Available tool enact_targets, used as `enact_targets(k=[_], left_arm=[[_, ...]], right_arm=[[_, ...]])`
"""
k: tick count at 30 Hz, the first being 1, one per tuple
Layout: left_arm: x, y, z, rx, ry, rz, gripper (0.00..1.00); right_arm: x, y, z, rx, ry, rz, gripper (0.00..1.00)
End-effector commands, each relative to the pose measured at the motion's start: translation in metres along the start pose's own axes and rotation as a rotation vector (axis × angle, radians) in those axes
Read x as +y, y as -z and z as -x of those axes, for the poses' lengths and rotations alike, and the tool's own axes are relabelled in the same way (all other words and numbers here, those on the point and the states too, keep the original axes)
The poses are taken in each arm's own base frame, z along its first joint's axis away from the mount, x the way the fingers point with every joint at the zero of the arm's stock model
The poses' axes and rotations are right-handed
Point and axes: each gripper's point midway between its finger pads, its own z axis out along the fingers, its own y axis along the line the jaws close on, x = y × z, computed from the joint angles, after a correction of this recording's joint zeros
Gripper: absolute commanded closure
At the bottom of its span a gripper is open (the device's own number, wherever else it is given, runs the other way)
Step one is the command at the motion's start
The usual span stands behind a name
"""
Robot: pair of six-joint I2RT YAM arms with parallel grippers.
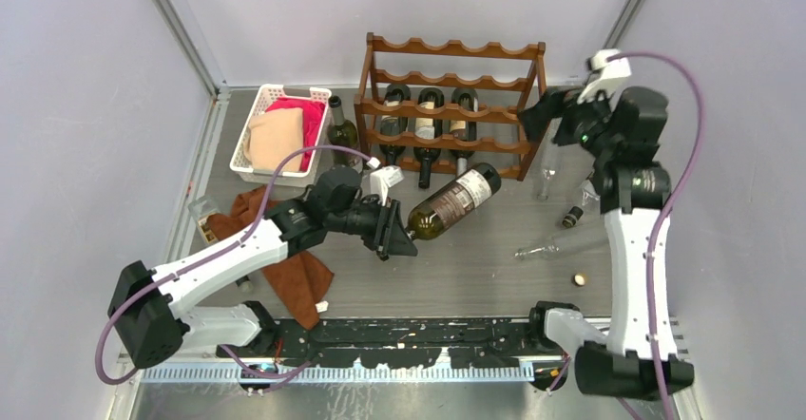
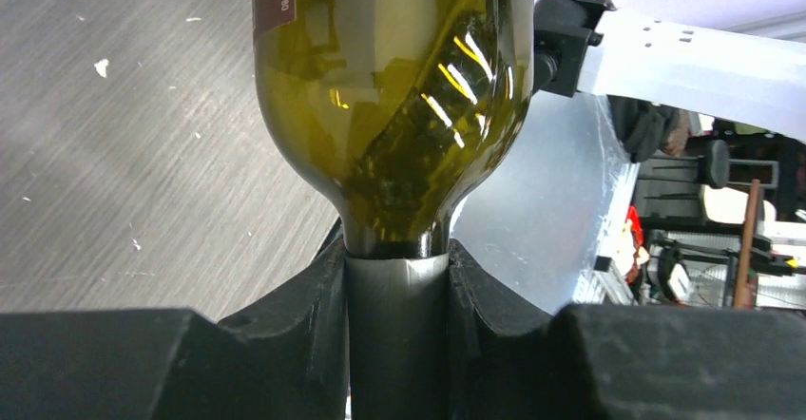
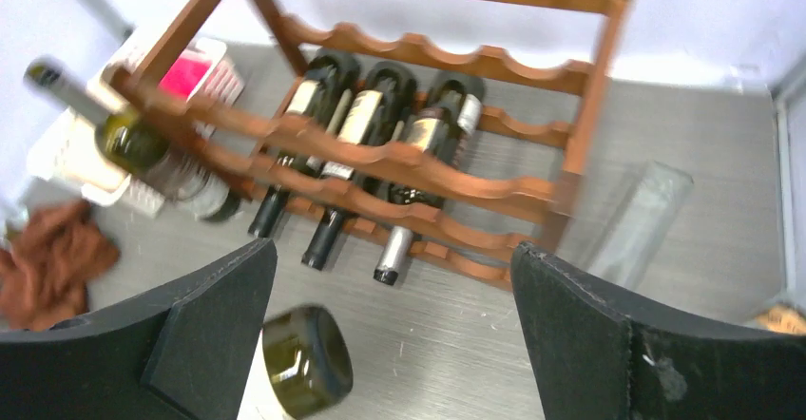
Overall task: Put the wine bottle on the wine rack
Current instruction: Pick up the wine bottle from the center of the board, then place the wine bottle in the wine rack.
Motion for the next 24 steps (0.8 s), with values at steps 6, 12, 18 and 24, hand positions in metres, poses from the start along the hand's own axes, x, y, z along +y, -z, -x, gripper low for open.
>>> enact_targets(k=[6, 12, 18, 24], left_arm=[[-0.019, -0.026, 0.071, -0.230, -0.210, 0.060, 1.00], [-0.018, -0.055, 0.087, -0.318, -0.207, 0.086, 1.00], [-0.013, -0.072, 0.108, -0.377, -0.202, 0.123, 1.00], [0.003, -0.097, 0.115, -0.375, -0.177, 0.184, 1.00]], right_arm=[[-0.085, -0.028, 0.002, 0.118, -0.387, -0.147, 0.06], [-0.110, -0.062, -0.015, 0.185, -0.467, -0.141, 0.11], [-0.125, -0.082, -0.027, 0.206, -0.508, -0.145, 0.12], [-0.131, -0.097, -0.036, 0.213, -0.540, -0.129, 0.12]])
